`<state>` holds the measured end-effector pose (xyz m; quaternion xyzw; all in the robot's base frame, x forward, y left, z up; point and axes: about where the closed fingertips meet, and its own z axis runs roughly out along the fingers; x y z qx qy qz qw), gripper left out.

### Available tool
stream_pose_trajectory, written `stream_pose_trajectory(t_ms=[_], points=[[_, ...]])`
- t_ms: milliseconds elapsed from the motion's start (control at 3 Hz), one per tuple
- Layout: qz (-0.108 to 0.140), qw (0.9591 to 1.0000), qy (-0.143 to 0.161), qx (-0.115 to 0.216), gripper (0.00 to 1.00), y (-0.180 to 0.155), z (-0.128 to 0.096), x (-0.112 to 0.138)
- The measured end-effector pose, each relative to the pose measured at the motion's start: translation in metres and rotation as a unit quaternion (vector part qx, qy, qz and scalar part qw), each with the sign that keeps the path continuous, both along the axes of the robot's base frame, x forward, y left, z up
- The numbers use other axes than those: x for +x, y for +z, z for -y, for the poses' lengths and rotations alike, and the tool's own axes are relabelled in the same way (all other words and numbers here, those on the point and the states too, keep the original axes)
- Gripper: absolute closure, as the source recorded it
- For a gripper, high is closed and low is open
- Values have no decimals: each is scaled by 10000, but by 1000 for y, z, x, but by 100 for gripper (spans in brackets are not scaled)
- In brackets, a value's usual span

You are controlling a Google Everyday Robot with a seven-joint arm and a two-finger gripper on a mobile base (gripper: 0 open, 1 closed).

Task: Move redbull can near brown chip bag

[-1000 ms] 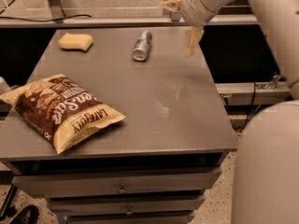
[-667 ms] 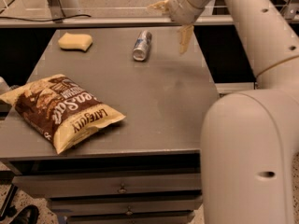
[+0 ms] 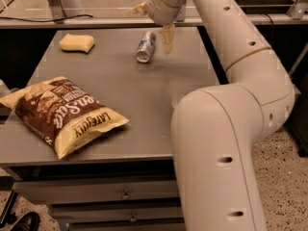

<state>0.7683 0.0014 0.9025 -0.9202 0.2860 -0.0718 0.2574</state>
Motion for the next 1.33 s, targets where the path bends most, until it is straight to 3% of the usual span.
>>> stream_pose_trajectory(t_ms=[333,667,1333], points=[[96,9992,329,-221,0,-9,-31,0],[91,9967,521,-612,0,-33,-38,3],[262,9863,854,-1388,0,-45,-21,10]])
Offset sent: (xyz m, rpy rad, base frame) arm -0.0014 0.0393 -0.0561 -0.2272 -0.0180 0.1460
